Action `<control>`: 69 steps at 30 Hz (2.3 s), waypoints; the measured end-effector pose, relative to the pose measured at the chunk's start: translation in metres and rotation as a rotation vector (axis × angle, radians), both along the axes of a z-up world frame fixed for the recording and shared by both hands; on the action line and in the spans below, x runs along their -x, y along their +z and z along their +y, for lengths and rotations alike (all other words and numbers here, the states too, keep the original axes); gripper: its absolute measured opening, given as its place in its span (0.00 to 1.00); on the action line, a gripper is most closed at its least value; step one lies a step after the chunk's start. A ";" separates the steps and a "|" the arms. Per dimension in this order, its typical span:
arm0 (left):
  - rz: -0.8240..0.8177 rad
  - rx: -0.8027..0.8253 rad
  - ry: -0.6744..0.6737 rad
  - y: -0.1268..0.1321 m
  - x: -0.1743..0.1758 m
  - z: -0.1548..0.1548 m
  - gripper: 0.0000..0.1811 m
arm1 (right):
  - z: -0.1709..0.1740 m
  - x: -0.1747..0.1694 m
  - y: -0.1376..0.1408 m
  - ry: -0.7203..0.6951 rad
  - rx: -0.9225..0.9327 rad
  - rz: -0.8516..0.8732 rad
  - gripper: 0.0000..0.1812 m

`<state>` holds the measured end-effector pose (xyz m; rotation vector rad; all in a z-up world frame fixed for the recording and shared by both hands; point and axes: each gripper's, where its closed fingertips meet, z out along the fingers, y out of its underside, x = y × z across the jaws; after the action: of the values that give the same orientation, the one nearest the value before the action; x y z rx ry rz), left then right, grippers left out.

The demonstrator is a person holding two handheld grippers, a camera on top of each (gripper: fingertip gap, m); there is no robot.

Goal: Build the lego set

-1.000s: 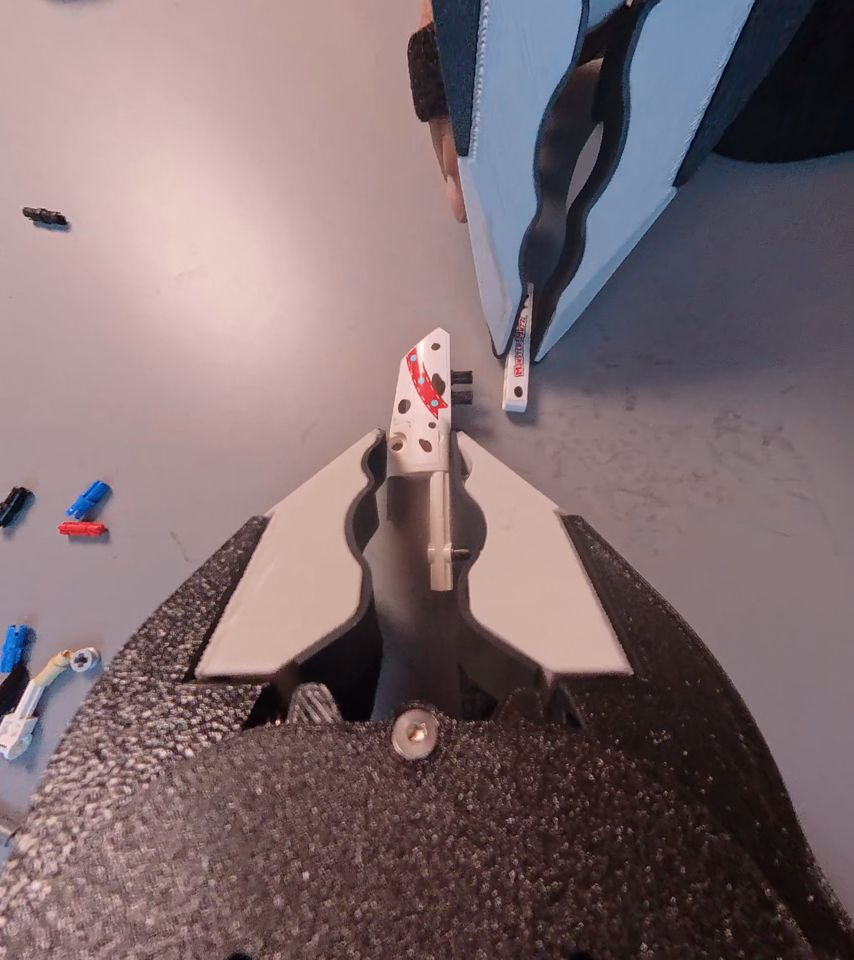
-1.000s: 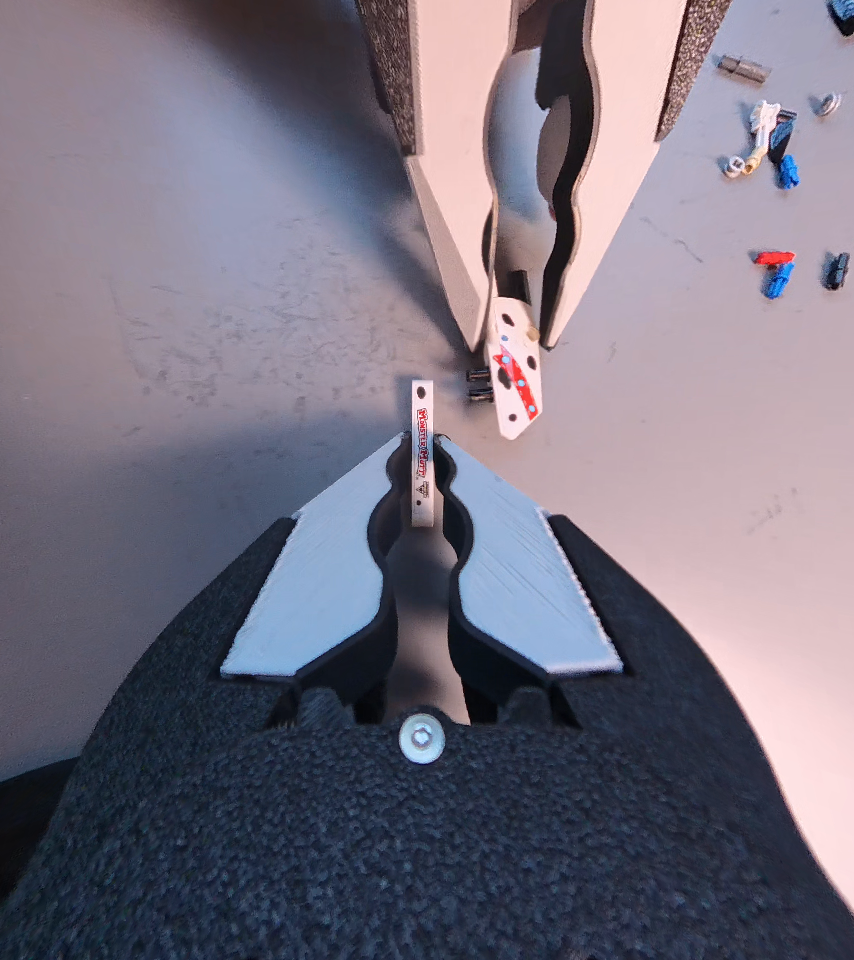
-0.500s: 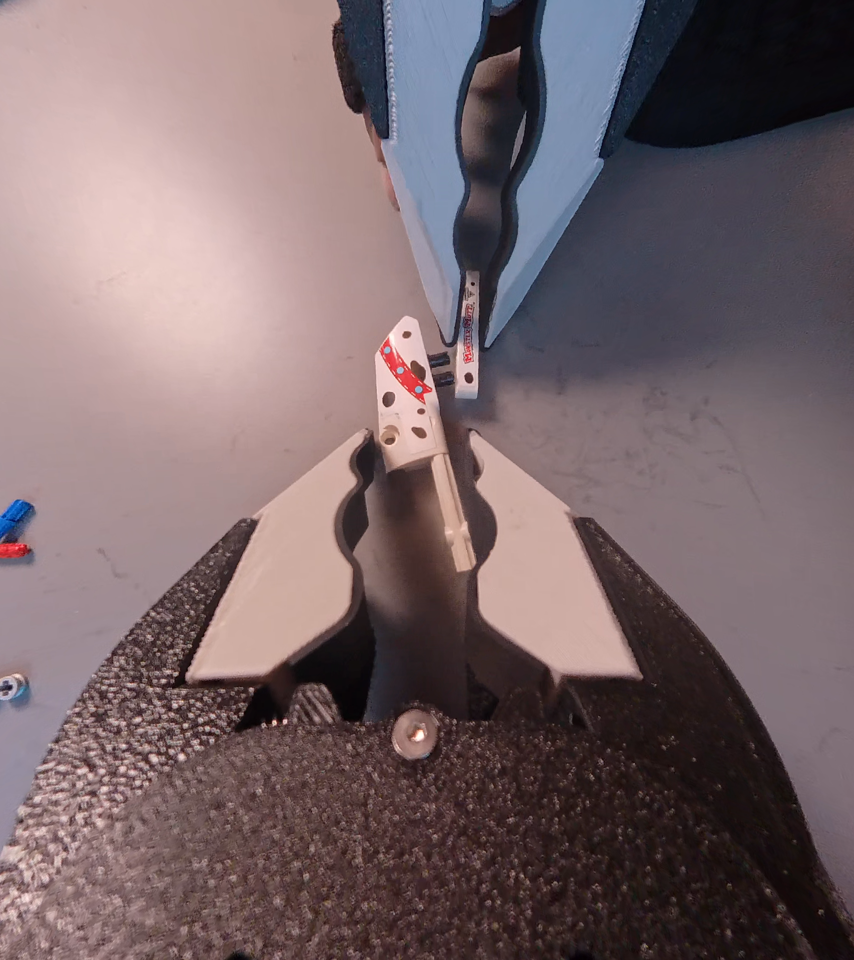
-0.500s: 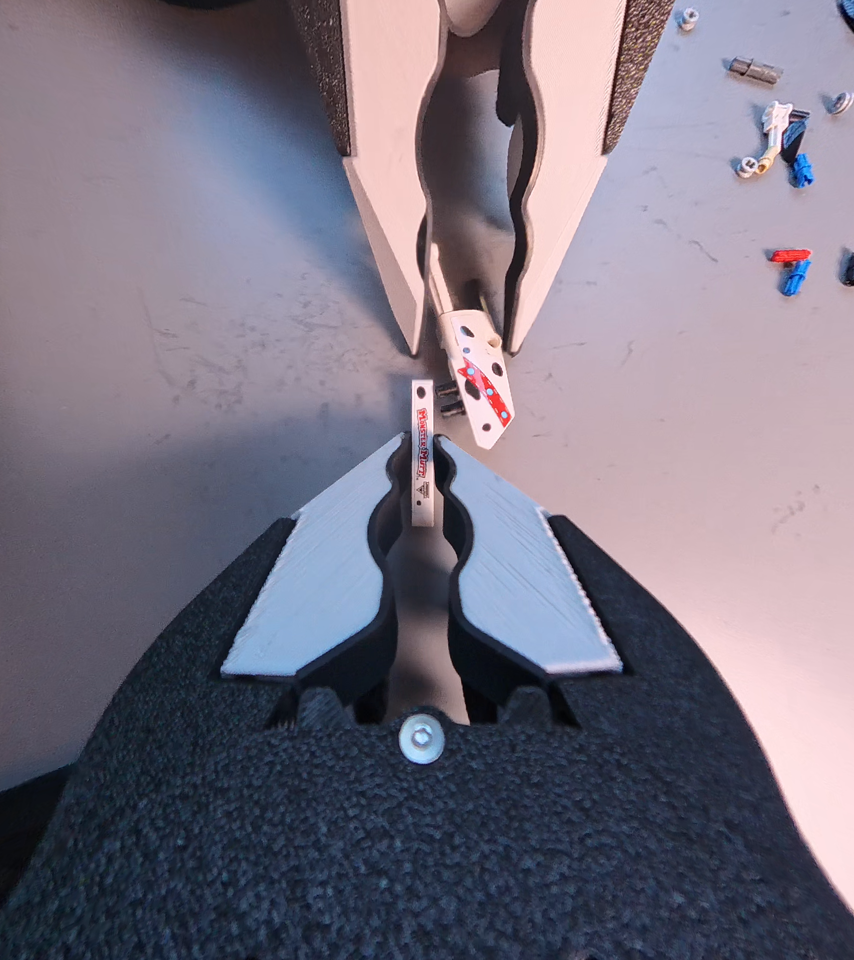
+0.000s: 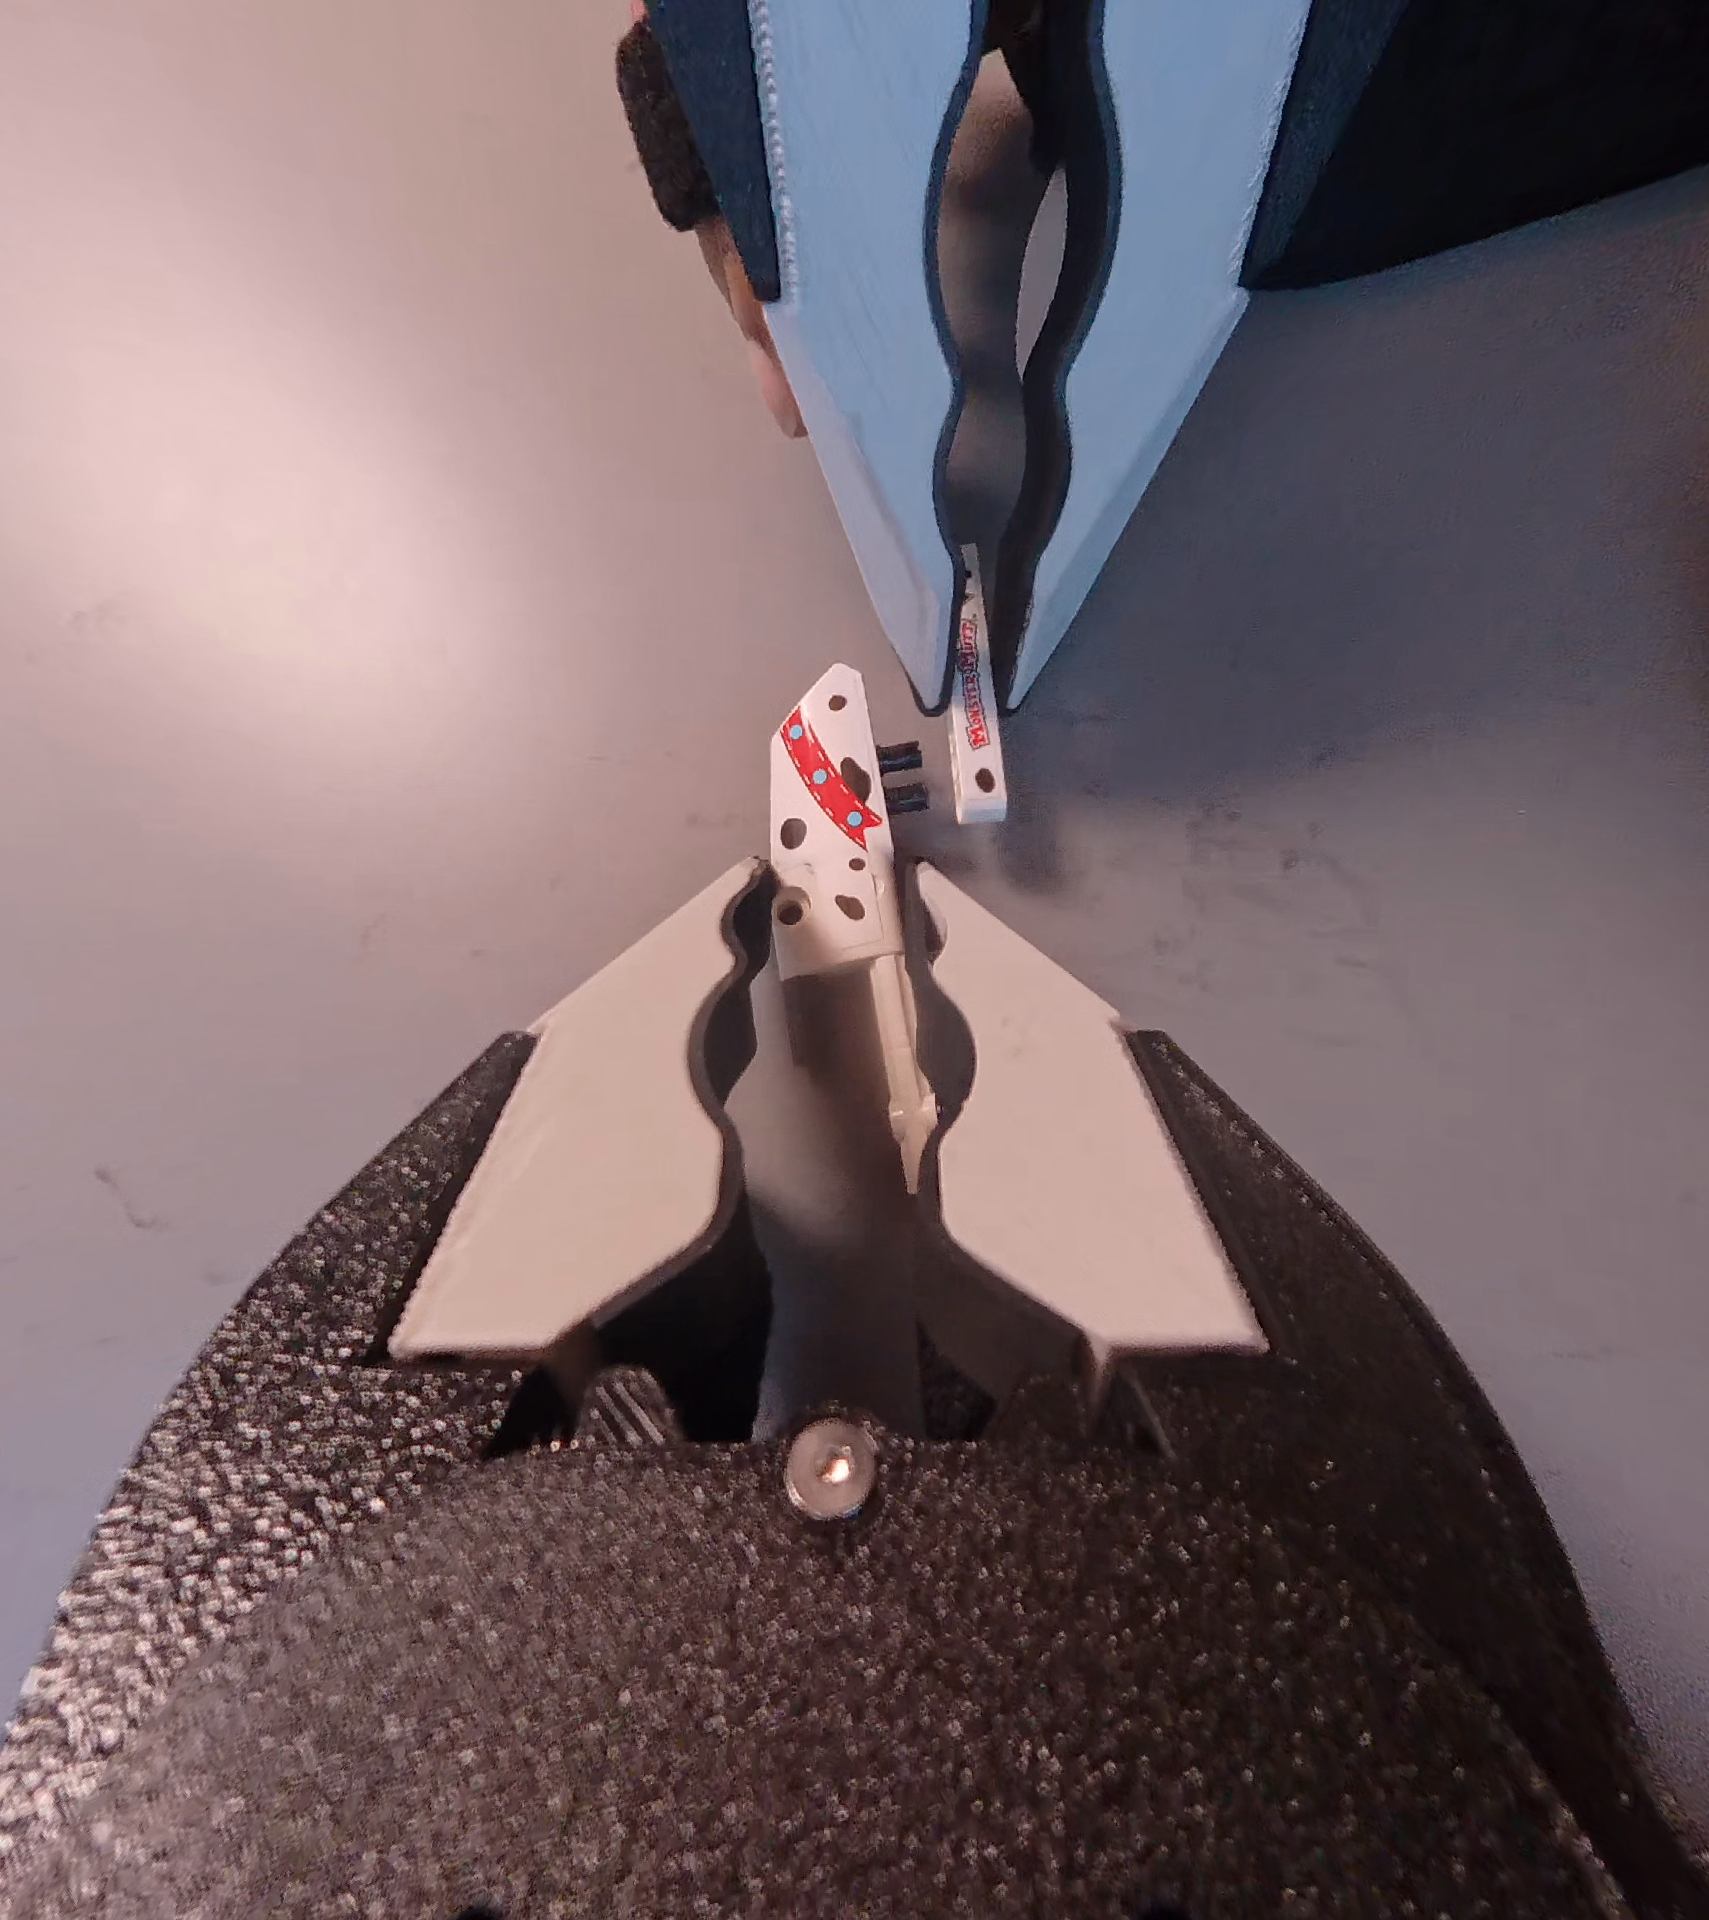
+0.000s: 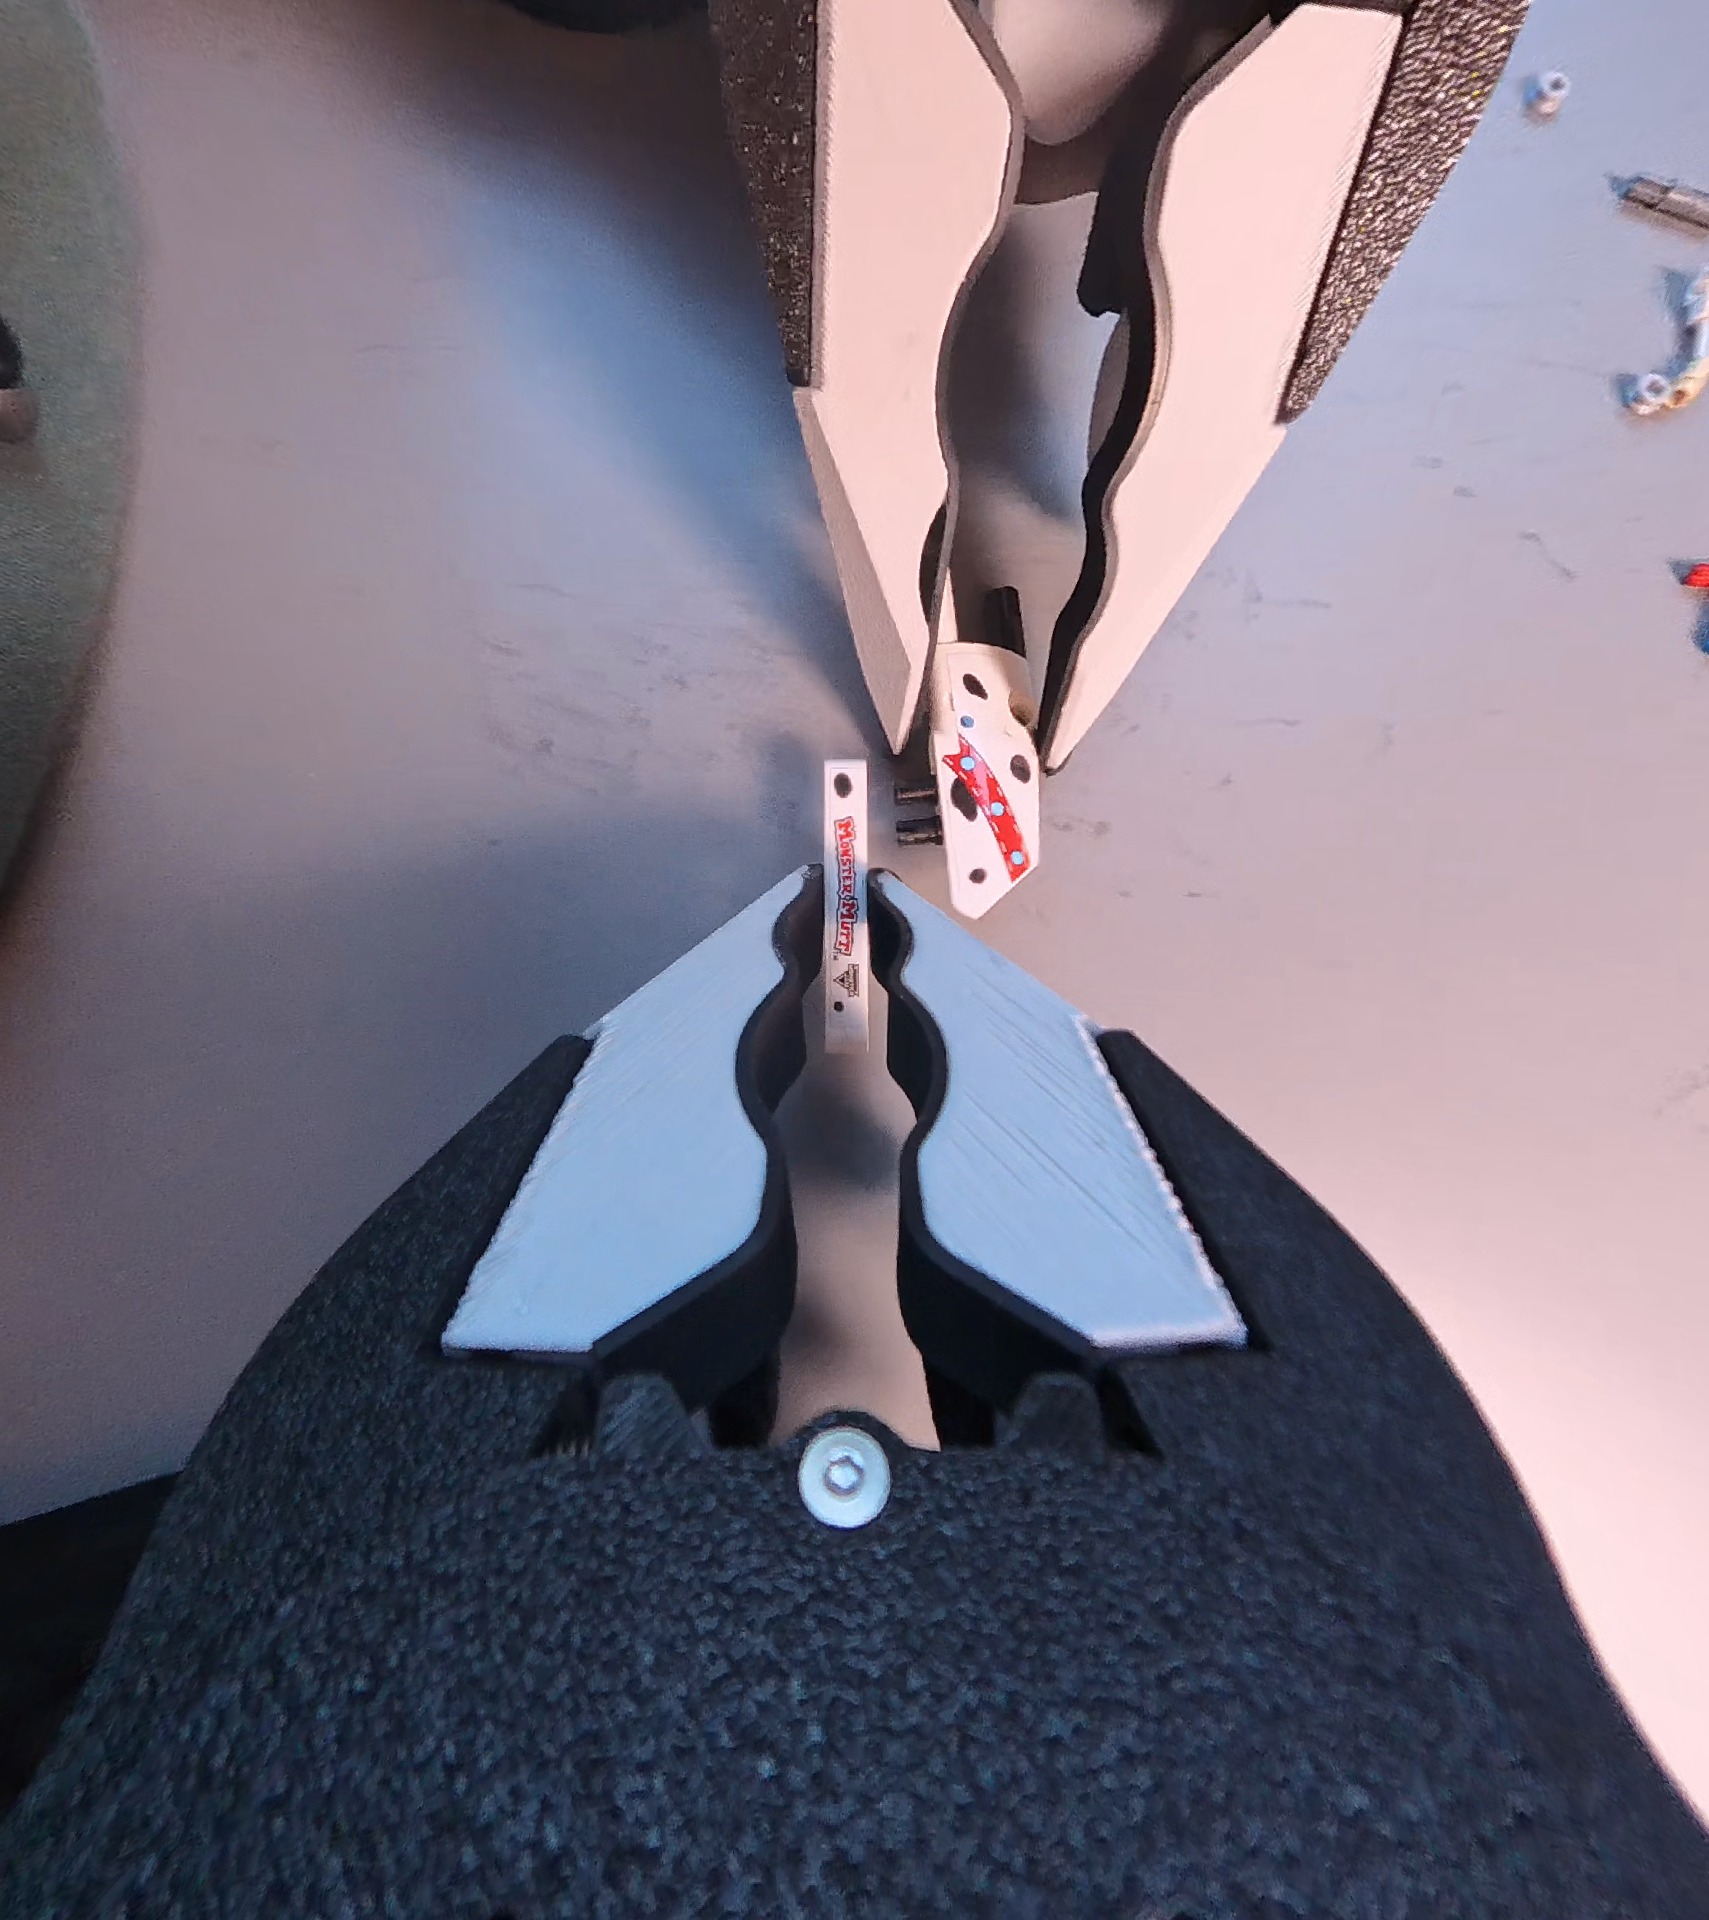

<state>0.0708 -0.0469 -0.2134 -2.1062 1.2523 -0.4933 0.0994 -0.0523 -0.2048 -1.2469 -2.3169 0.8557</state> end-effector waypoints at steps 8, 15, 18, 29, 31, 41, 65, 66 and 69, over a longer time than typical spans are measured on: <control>0.039 0.005 -0.002 -0.001 -0.004 -0.023 0.14 | -0.021 -0.011 -0.004 0.012 0.022 -0.061 0.04; 0.011 0.007 -0.044 0.000 -0.026 -0.054 0.14 | -0.051 -0.026 -0.002 -0.027 0.024 -0.061 0.04; 0.014 0.002 -0.069 0.000 -0.031 -0.062 0.14 | -0.057 -0.030 -0.005 -0.045 -0.002 -0.061 0.04; -0.045 0.000 -0.048 0.010 -0.036 -0.069 0.25 | -0.062 -0.031 0.001 -0.057 -0.018 -0.049 0.04; -0.051 -0.006 -0.019 0.011 -0.039 -0.068 0.28 | -0.062 -0.030 0.001 -0.050 -0.025 -0.048 0.04; -0.014 -0.019 0.034 0.000 -0.047 -0.064 0.24 | -0.059 -0.030 -0.001 -0.034 -0.037 -0.056 0.04; -0.041 -0.046 -0.011 0.000 -0.051 -0.068 0.21 | -0.065 -0.032 0.006 0.011 0.075 -0.007 0.04; -0.042 -0.046 -0.010 0.000 -0.051 -0.068 0.21 | -0.065 -0.032 0.007 0.013 0.079 -0.002 0.04; -0.044 -0.041 -0.007 0.000 -0.050 -0.067 0.22 | -0.063 -0.032 0.006 0.013 0.073 -0.006 0.04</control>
<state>0.1208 -0.1144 -0.2137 -2.0469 1.2347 -0.5096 0.1311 -0.1153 -0.1990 -1.2673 -2.3204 0.9495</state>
